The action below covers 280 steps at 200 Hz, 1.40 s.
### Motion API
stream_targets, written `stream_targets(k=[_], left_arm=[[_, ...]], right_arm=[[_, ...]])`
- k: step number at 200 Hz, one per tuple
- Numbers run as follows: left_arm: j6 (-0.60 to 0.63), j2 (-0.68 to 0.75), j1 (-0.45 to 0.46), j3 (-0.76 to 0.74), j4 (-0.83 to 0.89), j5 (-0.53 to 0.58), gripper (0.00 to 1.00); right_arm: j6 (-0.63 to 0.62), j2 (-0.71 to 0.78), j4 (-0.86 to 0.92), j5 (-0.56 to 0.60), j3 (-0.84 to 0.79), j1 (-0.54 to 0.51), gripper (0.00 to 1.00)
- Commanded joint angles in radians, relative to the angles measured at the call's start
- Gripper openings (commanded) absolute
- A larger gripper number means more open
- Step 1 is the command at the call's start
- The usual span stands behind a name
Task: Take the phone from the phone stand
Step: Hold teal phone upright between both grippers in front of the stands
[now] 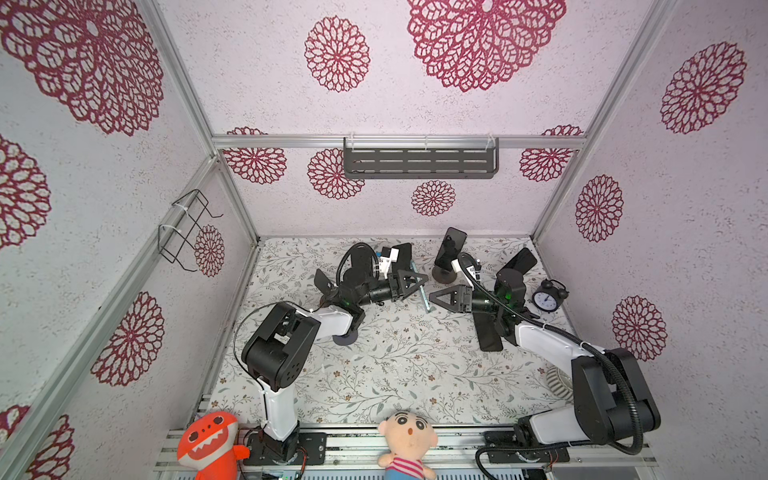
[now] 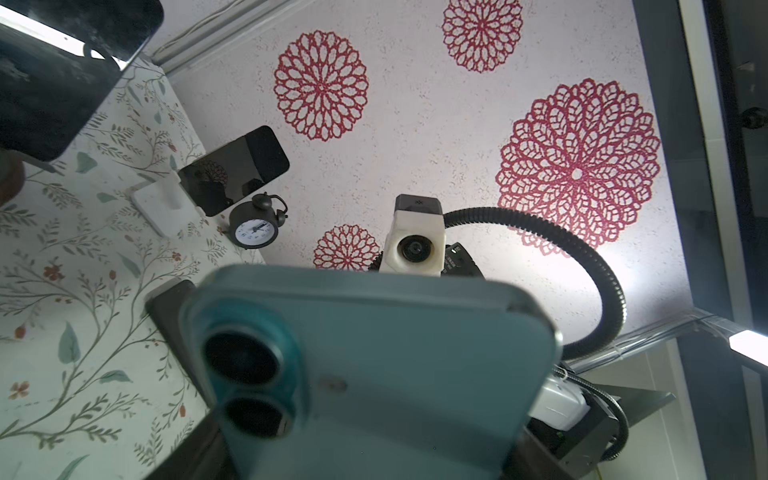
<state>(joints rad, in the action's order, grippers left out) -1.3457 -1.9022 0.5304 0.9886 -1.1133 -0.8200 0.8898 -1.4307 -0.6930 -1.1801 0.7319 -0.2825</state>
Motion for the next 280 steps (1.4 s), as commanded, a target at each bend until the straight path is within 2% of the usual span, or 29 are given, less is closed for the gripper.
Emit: stream_targets(k=[1,28,87,122,172,201,221,248,267,280], left_arm=[[-0.063,-0.006,-0.002,0.024,-0.142,-0.02,0.0],[-0.063,-0.006,-0.001,0.027,-0.155,-0.021,0.0],[-0.088,-0.024,0.011,0.036,-0.216,-0.031,0.0],[-0.049,-0.018,0.013,0.035,-0.16,-0.036,0.0],[-0.038,-0.027,0.019,0.042,-0.149,-0.047,0.0],[-0.026,-0.022,0.019,0.038,-0.132,-0.051,0.0],[0.019,-0.004,0.019,0.035,-0.071,-0.043,0.28],[0.121,0.036,0.017,0.033,0.067,-0.032,0.5],[0.173,0.065,0.016,0.032,0.145,-0.022,0.72],[0.212,0.09,0.012,0.032,0.208,-0.01,0.8]], right_arm=[[-0.029,-0.003,-0.011,-0.028,0.041,-0.024,0.99],[-0.105,-0.013,0.1,-0.016,0.07,-0.038,0.99],[-0.097,-0.045,0.114,-0.011,0.085,-0.049,0.99],[-0.095,-0.037,0.117,-0.001,0.092,-0.052,0.98],[-0.099,-0.042,0.127,0.002,0.093,-0.052,0.87],[-0.137,-0.026,0.168,0.021,0.108,-0.049,0.75],[-0.255,-0.002,0.336,0.061,0.145,-0.048,0.7],[-0.369,0.036,0.541,0.122,0.19,-0.044,0.61],[-0.429,0.066,0.657,0.168,0.208,-0.039,0.59],[-0.483,0.088,0.759,0.224,0.227,-0.039,0.57]])
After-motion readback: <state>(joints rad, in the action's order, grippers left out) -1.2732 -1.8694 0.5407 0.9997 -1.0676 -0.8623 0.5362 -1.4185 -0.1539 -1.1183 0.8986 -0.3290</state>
